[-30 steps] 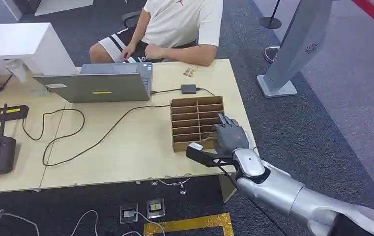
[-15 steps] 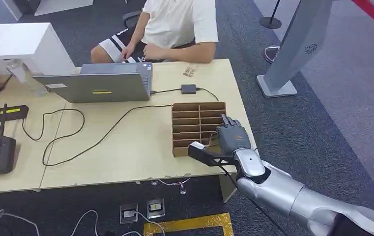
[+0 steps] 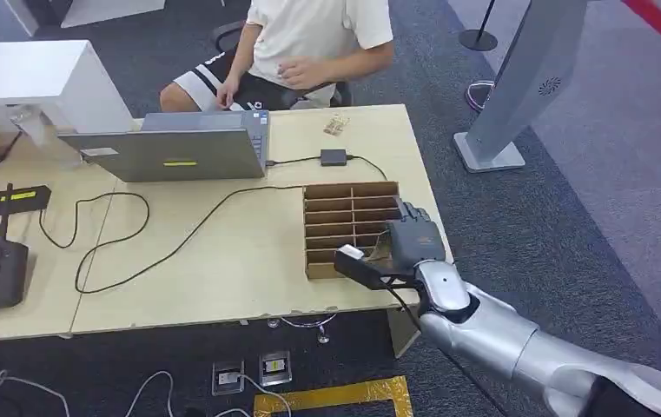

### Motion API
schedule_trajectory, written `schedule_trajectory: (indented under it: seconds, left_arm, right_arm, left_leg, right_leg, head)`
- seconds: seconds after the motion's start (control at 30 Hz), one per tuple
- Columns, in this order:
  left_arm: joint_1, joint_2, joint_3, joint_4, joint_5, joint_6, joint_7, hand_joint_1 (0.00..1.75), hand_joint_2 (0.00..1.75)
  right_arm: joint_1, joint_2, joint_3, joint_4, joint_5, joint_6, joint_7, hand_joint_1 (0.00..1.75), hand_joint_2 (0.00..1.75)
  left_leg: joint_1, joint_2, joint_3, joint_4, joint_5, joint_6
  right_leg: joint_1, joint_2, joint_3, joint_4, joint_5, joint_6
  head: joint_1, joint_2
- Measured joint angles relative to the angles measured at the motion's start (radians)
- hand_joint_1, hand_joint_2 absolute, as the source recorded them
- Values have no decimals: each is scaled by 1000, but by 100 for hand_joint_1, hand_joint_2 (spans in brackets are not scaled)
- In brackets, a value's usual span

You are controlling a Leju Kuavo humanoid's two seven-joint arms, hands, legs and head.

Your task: Pass the card to the sensor for recognition and then transmit it.

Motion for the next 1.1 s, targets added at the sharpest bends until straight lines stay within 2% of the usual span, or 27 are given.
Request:
schedule_trajectory:
  seconds: [0.2,0.37,0.5,0.53,0.67,0.87,1.1]
  left_arm:
    - [-3,0,-14,0,0,0,3,0,0]
    - [-11,-1,-29,0,0,0,12,0,0]
    - [-16,-1,-47,0,0,0,20,0,0]
    - [-18,-1,-50,0,0,0,20,0,0]
    - [-21,-1,-63,0,0,0,21,0,0]
    - [-25,-1,-75,0,0,0,21,0,0]
    - [-30,-1,-92,0,0,0,21,0,0]
  right_arm:
    - [-40,-11,-31,-5,18,-48,44,175,175]
    - [-93,-37,-65,-39,32,-56,88,175,175]
    - [-143,-64,-91,-75,38,-39,105,169,175]
    - [-156,-71,-97,-85,39,-32,106,175,175]
    - [-197,-86,-102,-112,43,5,109,175,175]
    - [-255,-85,-95,-128,62,42,111,175,175]
    - [-343,-38,-59,-128,108,49,112,175,175]
  left_leg:
    - [0,0,0,0,0,0]
    - [0,0,0,0,0,0]
    - [0,0,0,0,0,0]
    - [0,0,0,0,0,0]
    - [0,0,0,0,0,0]
    - [0,0,0,0,0,0]
    - [0,0,0,0,0,0]
  right_leg:
    - [0,0,0,0,0,0]
    - [0,0,0,0,0,0]
    - [0,0,0,0,0,0]
    - [0,0,0,0,0,0]
    - [0,0,0,0,0,0]
    - [0,0,0,0,0,0]
    - [0,0,0,1,0,0]
  head:
    - [0,0]
    - [0,0]
    - [0,0]
    - [0,0]
    - [0,0]
    - [0,0]
    - [0,0]
